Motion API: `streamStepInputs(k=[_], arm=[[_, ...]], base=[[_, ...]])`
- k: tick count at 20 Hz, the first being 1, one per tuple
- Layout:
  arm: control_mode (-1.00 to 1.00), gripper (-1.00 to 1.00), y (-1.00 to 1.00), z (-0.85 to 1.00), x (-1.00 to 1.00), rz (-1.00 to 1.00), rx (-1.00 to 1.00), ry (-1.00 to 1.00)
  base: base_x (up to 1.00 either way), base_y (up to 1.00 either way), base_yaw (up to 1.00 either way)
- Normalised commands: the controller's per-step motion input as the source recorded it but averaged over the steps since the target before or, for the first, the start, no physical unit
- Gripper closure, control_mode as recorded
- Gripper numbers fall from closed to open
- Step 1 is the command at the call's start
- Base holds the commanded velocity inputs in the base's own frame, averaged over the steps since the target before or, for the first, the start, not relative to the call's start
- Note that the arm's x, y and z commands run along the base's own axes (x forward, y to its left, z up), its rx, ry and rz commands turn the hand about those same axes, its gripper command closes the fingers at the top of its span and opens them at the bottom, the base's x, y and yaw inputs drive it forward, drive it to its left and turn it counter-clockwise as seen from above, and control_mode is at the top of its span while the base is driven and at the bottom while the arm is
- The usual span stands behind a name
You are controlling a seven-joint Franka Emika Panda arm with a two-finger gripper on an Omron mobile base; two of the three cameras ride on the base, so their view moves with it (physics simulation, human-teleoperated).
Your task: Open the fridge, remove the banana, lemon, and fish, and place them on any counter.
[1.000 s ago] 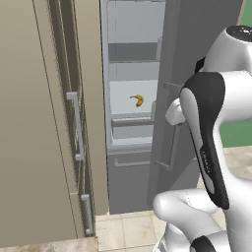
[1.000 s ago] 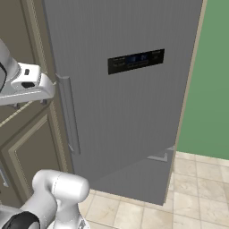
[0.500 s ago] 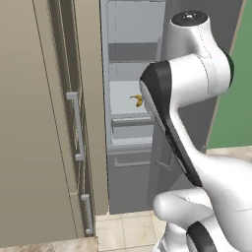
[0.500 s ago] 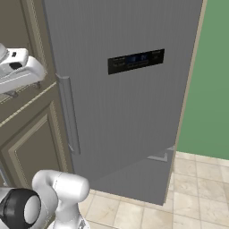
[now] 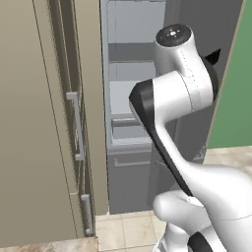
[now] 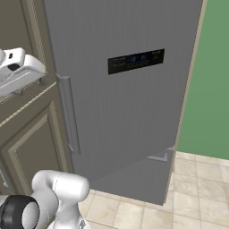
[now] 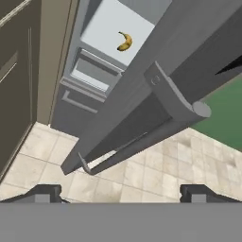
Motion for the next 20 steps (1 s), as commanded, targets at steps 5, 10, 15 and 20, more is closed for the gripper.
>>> streamStepInputs(k=[5,10,15,20], arm=[[-1.00,-1.00,-0.04,-0.03,0.47,0.13,-0.14,0.04],[-1.00,-1.00,0.14,-0.05,0.21,0.04,-0.18,0.00],[-1.00,-1.00,0.00,-0.05,0.26,0.02,-0.13,0.00],[-1.00,-1.00,0.00,-0.14,0.29,0.03,-0.12,0.00]], base=[[0.00,0.00,0.00],[0.00,0.00,0.00],[0.00,0.00,0.00],[0.00,0.00,0.00]])
